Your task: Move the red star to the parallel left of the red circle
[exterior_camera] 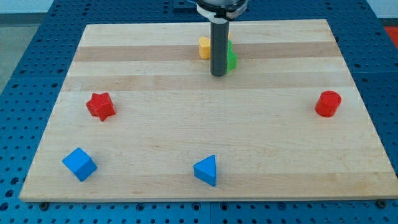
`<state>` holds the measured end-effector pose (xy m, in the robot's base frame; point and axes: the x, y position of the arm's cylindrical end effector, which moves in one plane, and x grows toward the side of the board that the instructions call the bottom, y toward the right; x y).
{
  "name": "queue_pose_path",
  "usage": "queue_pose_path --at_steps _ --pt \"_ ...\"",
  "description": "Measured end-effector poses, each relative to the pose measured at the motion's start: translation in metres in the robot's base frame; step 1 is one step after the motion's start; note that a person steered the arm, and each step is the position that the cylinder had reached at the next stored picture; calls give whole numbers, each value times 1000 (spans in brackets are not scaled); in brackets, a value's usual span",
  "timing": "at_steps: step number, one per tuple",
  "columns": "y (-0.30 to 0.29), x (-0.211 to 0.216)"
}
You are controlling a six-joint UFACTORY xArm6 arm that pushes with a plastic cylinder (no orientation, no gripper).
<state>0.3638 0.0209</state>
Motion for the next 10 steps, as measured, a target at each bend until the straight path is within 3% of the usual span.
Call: queue_pose_path --at_steps 2,5,8,10 --pt "-61 6" --pt "-191 -27" --pt "-268 -40" --pt "-300 7"
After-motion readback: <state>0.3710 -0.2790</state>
